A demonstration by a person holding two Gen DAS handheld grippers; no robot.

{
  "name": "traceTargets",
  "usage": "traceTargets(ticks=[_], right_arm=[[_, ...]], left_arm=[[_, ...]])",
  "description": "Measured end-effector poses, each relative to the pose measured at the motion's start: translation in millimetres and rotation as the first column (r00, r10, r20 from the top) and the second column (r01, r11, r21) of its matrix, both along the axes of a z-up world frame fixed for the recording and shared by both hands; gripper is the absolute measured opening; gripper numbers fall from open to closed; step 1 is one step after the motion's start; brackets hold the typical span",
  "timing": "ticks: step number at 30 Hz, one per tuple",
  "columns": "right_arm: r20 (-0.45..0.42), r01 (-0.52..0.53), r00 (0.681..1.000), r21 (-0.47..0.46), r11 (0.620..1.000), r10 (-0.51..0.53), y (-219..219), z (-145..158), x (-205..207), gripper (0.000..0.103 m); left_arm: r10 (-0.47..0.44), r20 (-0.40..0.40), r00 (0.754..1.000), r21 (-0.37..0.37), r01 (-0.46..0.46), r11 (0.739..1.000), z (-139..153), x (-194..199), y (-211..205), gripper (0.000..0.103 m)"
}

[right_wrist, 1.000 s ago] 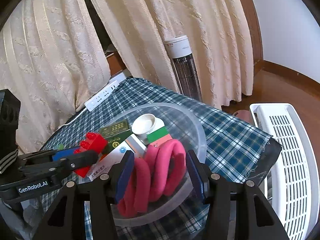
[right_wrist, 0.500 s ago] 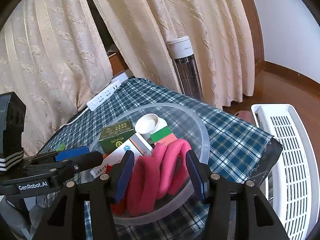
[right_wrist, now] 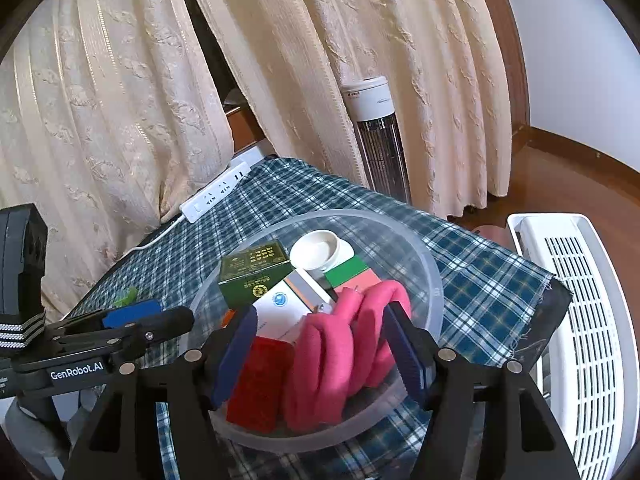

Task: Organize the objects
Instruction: 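Open the left gripper to drop the red brick while the right releases the foam tube, then move both grippers back toward the two green dotted Lego bricks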

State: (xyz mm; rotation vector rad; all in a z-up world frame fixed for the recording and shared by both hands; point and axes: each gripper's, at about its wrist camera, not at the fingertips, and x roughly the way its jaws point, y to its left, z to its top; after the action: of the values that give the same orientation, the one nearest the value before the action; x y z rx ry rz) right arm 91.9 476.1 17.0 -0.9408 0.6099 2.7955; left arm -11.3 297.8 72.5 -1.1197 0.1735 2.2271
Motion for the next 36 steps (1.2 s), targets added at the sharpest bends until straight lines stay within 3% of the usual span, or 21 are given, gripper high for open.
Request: traceTargets(ticks=[5,28,36], right_arm=[[-0.003,-0.006,1.0,0.001,1.0,0.006,-10.0,1.9,-2.6,0.078],[-0.027,-0.107,0.994,0.042,0.993,0.108,-68.7,19.9,-16.3,0.083],[-0.024,-0.147,0.989,0.053,0.988,0.149,-90.3,21.7,-23.8,0.083]], left_arm=[[0.041,0.001,0.999,-0.002,-0.041,0.999,-0.7,-5.0,-18.5,0.072],[0.201,0.001,0.98,0.02,-0.201,0.979,3.6,-19.1,-98.1,0.073],[0.258,-0.019,0.966,-0.009,-0.258,0.966,3.5,-22.9,-119.6,0.073]])
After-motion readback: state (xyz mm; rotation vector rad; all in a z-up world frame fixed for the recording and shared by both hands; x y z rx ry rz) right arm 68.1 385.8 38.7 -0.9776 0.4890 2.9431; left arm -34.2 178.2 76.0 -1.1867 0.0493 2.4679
